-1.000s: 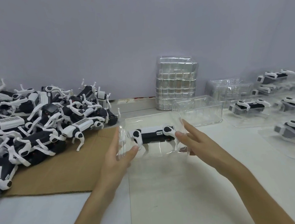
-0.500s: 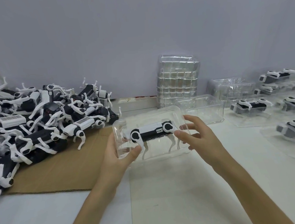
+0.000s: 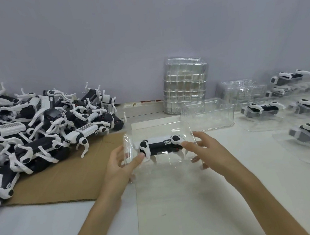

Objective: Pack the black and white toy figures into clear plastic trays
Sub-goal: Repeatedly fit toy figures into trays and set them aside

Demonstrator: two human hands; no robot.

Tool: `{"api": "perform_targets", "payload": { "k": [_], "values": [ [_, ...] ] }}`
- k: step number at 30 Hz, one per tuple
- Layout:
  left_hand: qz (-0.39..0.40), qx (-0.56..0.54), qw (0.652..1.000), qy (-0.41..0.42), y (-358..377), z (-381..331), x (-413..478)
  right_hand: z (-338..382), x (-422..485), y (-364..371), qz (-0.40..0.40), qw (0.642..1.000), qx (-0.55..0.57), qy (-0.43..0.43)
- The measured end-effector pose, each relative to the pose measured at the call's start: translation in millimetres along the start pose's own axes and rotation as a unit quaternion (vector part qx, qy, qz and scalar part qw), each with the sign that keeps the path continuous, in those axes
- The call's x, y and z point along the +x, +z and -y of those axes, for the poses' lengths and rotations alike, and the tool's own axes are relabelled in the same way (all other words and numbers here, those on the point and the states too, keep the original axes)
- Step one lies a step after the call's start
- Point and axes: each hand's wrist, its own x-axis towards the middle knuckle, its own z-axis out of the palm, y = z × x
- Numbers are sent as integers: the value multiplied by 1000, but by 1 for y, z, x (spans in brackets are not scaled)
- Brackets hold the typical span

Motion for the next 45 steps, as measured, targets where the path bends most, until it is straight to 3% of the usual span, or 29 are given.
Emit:
{"api": "perform_targets", "payload": {
  "k": [5, 8, 10, 12, 14, 17, 19, 23, 30, 33, 36, 39, 42, 45],
  "values": [
    [22, 8, 1000, -2, -1, -3, -2, 1, 0, -16, -54, 997, -48, 28],
    [31, 44, 998, 17, -1, -3, -2, -5, 0, -22, -81, 976, -201, 27],
    [51, 52, 997, 11, 2, -2, -3, -1, -5, -17, -118, 951, -283, -32],
    [69, 69, 995, 17, 5, -3, -6, 10, -14, -6, -134, 949, -239, -158],
    [93, 86, 991, 33, 9, -3, -8, 20, -25, 11, -82, 942, -188, -267],
    [141, 108, 983, 43, 14, -3, -11, 19, -37, 42, 24, 897, -296, -328],
    [156, 128, 978, 47, 15, -1, -11, 9, -34, 48, 53, 880, -365, -299],
    [131, 136, 982, 32, 13, 4, -8, -1, -18, 29, 15, 898, -381, -218],
    [115, 124, 985, 20, 8, 3, -4, -4, -3, -28, -156, 932, -317, -78],
    [98, 122, 988, 13, 6, 3, -3, -5, -5, -43, -252, 914, -318, -21],
    [89, 123, 988, 9, 7, 3, -3, 2, -5, -38, -317, 920, -219, -76],
    [88, 126, 988, 13, 8, 3, -4, 6, -4, -24, -216, 973, -51, -64],
    [86, 130, 988, 14, 7, 3, -4, -8, 5, -25, -125, 979, -156, 41],
    [86, 136, 987, 15, 8, 2, -5, -19, 11, -42, -152, 967, -186, 88]
  ]
}}
